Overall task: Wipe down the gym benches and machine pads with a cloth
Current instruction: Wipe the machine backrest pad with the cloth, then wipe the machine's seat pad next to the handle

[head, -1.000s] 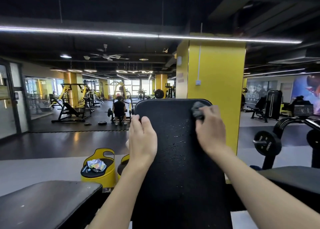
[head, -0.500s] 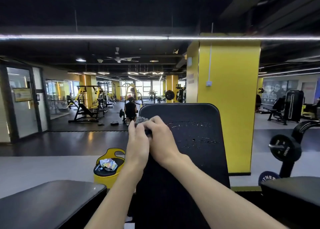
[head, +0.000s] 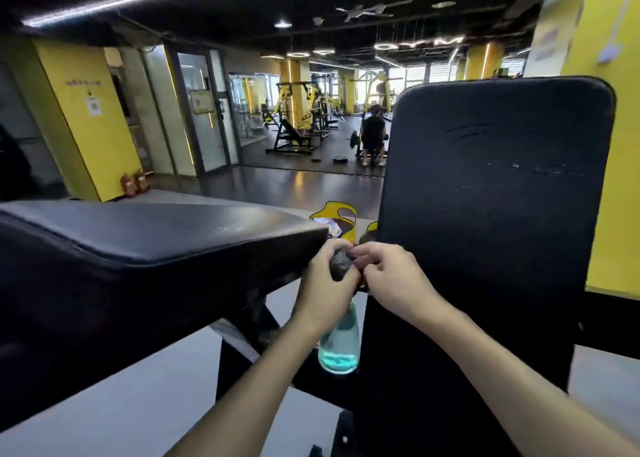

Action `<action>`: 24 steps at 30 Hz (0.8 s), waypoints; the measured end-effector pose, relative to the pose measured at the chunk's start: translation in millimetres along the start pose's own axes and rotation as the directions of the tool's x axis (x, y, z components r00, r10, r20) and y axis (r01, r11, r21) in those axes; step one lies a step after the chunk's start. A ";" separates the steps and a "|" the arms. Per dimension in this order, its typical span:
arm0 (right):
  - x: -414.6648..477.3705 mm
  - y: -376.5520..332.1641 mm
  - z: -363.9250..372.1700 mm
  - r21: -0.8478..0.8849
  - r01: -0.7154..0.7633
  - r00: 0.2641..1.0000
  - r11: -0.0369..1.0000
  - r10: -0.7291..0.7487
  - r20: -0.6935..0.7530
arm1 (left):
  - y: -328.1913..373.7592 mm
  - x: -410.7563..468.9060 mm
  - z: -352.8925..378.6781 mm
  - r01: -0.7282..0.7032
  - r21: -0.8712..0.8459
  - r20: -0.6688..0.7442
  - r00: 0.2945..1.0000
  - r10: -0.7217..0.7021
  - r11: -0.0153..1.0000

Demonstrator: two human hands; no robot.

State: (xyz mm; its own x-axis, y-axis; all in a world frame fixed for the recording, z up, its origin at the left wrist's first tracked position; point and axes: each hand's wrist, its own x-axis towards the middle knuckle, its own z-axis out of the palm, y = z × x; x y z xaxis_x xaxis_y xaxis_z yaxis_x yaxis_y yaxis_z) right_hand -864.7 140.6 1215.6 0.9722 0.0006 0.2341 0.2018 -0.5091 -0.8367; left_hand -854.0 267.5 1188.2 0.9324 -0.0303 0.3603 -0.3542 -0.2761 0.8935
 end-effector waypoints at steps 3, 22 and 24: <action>-5.4 7.3 20.4 -0.168 -0.144 0.989 0.975 0.149 0.015 | -32.0 -13.6 -5.7 0.092 0.274 0.008 0.995 -0.098 0.957; 19.0 -4.2 69.6 -0.710 -0.044 0.972 0.702 0.194 0.132 | -74.6 -3.6 -9.9 0.333 0.304 0.103 0.920 -0.378 0.893; 14.8 -6.1 66.6 -0.709 -0.044 0.974 0.703 0.187 0.125 | -70.9 -6.0 -14.4 0.329 0.274 0.127 0.919 -0.373 0.904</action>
State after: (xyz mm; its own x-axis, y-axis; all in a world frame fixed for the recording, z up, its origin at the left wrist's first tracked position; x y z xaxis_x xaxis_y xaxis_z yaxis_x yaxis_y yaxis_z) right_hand -843.6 201.1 1191.2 0.9999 0.0131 0.0095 0.0151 -0.9688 -0.2476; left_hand -835.6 301.0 1126.6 0.9982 -0.0472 -0.0367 0.0066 -0.5229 0.8524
